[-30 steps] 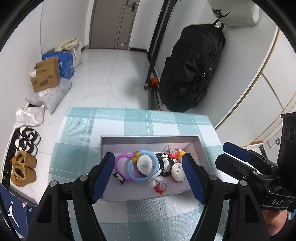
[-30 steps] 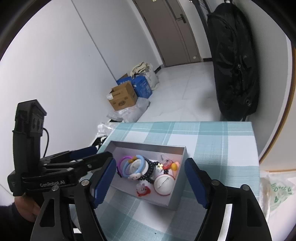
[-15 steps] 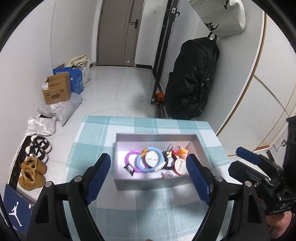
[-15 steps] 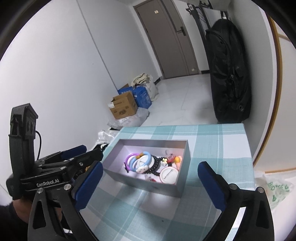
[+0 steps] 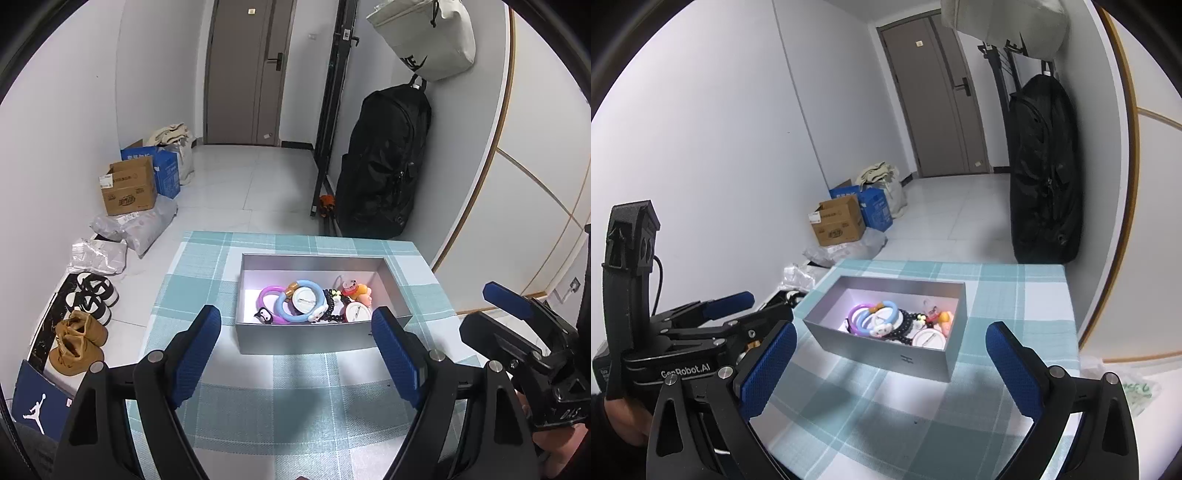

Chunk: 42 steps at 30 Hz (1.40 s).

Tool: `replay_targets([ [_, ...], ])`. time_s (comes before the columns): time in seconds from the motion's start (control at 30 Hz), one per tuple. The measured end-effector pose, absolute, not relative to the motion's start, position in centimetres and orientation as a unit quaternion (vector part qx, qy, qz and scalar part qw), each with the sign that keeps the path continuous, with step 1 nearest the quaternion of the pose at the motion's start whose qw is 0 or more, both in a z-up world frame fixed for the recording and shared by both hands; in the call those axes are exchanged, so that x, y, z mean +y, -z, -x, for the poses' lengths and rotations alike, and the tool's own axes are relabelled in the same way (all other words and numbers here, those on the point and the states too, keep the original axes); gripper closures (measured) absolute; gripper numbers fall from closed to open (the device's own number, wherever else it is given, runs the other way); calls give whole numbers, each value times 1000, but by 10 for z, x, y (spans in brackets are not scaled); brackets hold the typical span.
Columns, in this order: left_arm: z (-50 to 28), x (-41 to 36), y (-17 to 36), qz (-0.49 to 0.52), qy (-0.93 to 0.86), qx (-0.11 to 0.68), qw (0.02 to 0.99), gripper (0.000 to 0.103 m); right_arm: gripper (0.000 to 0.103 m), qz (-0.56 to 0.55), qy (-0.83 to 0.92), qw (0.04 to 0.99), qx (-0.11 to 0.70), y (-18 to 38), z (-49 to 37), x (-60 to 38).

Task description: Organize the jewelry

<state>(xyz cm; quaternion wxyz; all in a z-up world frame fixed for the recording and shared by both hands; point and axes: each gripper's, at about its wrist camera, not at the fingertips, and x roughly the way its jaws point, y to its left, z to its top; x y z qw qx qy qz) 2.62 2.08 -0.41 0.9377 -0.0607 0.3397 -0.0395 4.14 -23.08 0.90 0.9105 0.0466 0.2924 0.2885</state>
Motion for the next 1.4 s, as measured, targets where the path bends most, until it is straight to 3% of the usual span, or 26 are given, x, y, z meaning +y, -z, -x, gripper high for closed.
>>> replay_targets([
  [1.4, -25, 18, 5, 53, 26, 341, 938, 23, 0, -51, -282, 907, 310, -4, -39, -235],
])
